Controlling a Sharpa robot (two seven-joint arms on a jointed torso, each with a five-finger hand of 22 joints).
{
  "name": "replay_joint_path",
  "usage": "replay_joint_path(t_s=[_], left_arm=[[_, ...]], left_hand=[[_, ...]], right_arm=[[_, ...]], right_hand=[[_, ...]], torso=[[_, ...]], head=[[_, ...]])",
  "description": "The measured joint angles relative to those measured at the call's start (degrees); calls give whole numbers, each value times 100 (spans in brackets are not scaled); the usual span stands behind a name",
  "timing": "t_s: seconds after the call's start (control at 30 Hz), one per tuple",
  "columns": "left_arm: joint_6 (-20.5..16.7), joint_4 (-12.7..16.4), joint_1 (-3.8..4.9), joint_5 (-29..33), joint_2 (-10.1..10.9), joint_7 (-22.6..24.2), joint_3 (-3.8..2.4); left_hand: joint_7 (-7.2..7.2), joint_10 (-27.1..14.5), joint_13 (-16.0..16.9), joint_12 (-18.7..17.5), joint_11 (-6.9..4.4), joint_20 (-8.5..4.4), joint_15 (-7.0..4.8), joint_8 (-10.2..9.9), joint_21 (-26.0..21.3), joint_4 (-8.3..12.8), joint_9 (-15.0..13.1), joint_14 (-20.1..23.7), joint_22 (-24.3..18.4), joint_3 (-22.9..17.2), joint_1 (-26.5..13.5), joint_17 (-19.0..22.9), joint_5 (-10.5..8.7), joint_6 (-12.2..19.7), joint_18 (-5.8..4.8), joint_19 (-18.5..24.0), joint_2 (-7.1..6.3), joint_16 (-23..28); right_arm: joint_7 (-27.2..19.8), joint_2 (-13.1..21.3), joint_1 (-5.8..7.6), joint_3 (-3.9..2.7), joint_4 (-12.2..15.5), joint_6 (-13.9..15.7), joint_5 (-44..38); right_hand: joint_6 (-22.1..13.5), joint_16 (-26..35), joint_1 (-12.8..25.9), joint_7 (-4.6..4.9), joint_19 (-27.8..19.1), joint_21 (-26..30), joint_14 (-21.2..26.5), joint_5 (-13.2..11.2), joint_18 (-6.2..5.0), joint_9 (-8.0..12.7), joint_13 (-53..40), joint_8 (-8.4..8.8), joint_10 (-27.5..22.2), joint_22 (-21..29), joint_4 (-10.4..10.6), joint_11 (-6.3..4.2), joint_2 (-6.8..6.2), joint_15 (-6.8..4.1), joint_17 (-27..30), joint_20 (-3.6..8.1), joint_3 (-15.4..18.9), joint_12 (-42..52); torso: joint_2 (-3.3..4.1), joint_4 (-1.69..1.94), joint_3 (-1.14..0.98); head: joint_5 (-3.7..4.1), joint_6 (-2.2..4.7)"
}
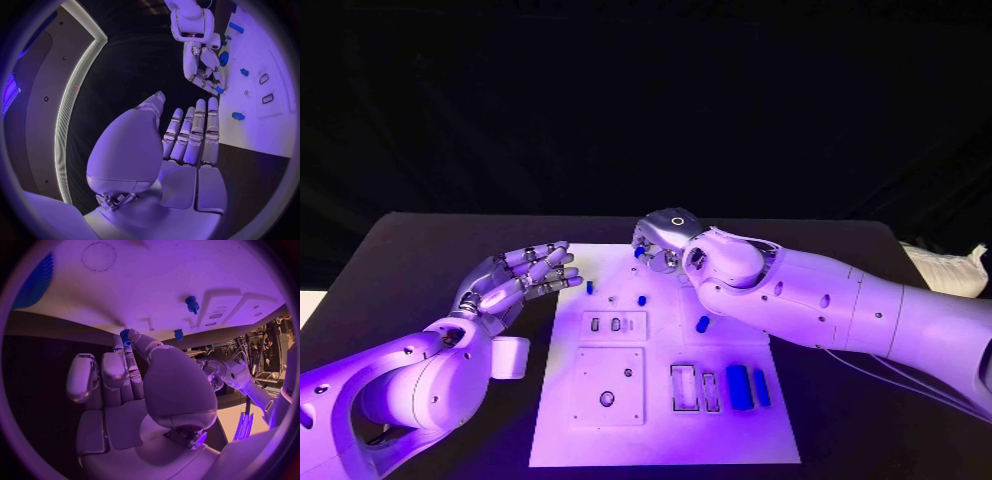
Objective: Assemble the parts on the task board
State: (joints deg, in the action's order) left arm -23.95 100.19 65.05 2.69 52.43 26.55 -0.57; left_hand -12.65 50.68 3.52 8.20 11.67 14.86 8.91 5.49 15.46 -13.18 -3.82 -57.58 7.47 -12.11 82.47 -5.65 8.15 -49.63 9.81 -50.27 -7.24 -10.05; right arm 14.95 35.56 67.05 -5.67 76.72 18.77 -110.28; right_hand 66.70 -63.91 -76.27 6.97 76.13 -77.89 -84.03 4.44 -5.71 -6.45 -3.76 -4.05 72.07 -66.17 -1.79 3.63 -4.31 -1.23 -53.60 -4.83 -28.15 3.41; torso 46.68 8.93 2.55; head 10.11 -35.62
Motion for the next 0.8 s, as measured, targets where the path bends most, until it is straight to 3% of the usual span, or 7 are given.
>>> replay_joint_path(t_s=[0.33,0.4,0.57,0.8], left_arm=[[2,-12,0,0,-15,-6,0],[2,-13,0,0,-15,-7,0],[3,-15,1,0,-15,-10,0],[4,-23,1,0,-15,-15,0]], left_hand=[[0,0,0,0,0,20,0,0,0,38,0,0,-8,-6,0,0,0,0,0,-20,0,0],[0,0,0,0,0,20,0,0,0,38,0,0,-8,-6,0,0,0,0,0,-20,0,0],[0,0,0,0,0,20,0,0,0,38,0,0,-8,-6,0,0,0,0,0,-20,0,0],[0,0,0,0,0,8,0,0,0,38,0,0,-8,-6,-23,0,0,0,0,-32,23,13]], right_arm=[[-6,-60,-1,0,-99,-58,16],[-6,-64,-2,0,-116,-76,18],[28,-70,0,0,-140,-71,20],[74,-28,2,-1,-85,17,26]], right_hand=[[-108,0,26,44,-42,0,0,-51,0,15,8,22,-134,31,63,32,-58,0,34,-42,-32,10],[-258,93,65,79,-131,40,1,-79,0,34,11,43,-302,148,121,63,-129,64,154,-84,-26,31],[-1148,563,87,212,-536,384,123,-124,-1,266,33,31,-1033,704,255,235,-403,209,732,-175,65,31],[-1280,745,68,215,-648,515,143,-124,0,272,27,32,-1130,943,316,258,-434,228,971,-215,126,31]], torso=[[10,21,7],[12,24,7],[13,28,7],[20,38,4]], head=[[19,-32],[19,-37],[19,-24],[35,-8]])
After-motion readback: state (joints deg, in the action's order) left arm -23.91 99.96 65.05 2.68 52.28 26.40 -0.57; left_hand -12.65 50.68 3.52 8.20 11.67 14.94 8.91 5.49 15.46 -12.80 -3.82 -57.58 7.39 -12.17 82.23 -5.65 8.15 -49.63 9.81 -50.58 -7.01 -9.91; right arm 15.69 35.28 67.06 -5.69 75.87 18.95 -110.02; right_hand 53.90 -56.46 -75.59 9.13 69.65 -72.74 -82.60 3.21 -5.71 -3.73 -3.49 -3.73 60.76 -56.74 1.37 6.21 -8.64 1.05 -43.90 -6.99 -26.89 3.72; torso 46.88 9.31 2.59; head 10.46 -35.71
